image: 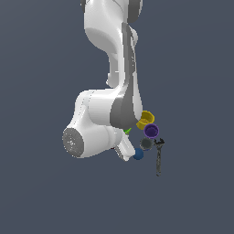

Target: Pick up a designated object from a clutter of objects.

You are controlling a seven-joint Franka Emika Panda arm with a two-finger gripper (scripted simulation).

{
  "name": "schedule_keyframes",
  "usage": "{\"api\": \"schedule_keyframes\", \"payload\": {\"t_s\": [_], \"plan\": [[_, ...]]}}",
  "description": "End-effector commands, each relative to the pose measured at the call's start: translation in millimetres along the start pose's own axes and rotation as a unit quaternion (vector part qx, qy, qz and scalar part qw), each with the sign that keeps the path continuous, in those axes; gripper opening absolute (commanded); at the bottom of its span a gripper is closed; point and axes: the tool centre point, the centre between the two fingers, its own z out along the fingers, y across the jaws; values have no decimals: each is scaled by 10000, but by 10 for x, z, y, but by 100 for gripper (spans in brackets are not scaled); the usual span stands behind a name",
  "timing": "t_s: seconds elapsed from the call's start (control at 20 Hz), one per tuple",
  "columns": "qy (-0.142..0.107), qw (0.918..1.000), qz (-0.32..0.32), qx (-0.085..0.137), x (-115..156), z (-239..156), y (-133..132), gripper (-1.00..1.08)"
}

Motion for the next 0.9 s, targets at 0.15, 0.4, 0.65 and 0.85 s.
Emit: {"api": "schedule_keyframes", "payload": {"t_s": [0.15,0.4,0.65,0.85], "plan": [[3,10000,5,7,-92,-512,396,-100],[5,10000,13,1,-168,-960,739,-100],[6,10000,14,-1,-239,-1394,1064,-100],[7,10000,14,-5,-290,-1723,1301,-100]]}}
